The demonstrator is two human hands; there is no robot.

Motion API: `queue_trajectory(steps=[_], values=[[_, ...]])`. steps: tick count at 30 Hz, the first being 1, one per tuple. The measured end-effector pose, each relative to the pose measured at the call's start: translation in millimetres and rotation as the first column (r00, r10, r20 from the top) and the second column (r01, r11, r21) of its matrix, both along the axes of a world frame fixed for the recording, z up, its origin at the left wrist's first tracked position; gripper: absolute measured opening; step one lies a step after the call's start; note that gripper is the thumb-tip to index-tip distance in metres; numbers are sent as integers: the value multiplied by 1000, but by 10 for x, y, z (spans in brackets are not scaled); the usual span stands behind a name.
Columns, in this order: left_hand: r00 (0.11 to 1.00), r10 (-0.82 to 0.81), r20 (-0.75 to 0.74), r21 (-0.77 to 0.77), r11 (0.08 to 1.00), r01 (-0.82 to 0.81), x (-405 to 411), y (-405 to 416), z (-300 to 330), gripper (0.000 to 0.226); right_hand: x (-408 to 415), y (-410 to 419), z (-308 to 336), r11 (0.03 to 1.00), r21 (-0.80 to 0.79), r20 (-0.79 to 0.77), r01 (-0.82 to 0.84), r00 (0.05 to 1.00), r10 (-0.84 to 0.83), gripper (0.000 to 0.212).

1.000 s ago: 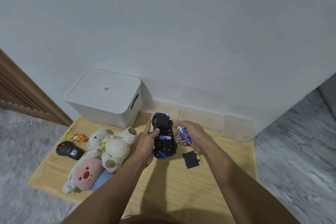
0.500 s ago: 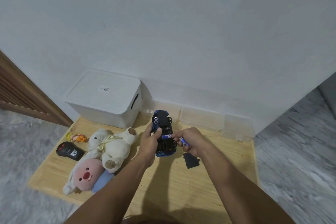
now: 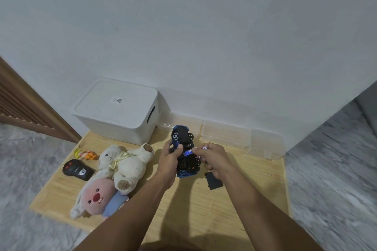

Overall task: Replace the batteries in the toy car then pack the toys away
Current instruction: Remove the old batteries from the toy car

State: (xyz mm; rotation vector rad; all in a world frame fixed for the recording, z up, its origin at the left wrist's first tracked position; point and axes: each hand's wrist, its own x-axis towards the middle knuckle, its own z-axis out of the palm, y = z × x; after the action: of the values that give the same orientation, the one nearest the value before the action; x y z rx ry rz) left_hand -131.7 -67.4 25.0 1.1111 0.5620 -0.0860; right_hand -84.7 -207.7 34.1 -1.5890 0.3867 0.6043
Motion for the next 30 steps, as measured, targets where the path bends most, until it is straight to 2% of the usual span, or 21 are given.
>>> queue_trajectory(steps=[3,6,9,13,17,20,22,25,27,30], values=[[1000,7,-26,-27,1000,-7,-15,21,20,37,-29,2,14,993,87,-5,81,997,-81,15],[997,38,-61,-50,998,-41,-43,79,19,35,-6,-48,62,942,253,-84,218,976,-203,12],[992,47,-113,-95,994,-58,-73,153,-19,33,15,-130,94,809,425,-265,407,910,-318,9],[981,31,-189,-148,987,-60,-131,194,-35,36,-14,-210,92,648,577,-419,497,861,-288,22],[976,22,-217,-36,999,-31,-160,219,-50,37,-73,-237,120,609,593,-458,526,843,-282,24],[978,35,-208,167,986,0,-204,194,-48,36,-120,-267,170,603,592,-454,535,839,-299,22],[986,19,-167,408,911,52,-240,165,-71,38,-140,-298,188,609,593,-439,527,846,-304,18],[981,-60,-183,710,682,174,-285,124,-182,60,-157,-357,156,630,580,-432,517,851,-301,18],[961,-78,-266,819,507,268,-311,80,-274,75,-169,-403,110,662,552,-427,507,854,-297,21],[917,-58,-394,891,220,396,-370,-6,-342,87,-195,-495,49,688,517,-421,509,851,-313,25]])
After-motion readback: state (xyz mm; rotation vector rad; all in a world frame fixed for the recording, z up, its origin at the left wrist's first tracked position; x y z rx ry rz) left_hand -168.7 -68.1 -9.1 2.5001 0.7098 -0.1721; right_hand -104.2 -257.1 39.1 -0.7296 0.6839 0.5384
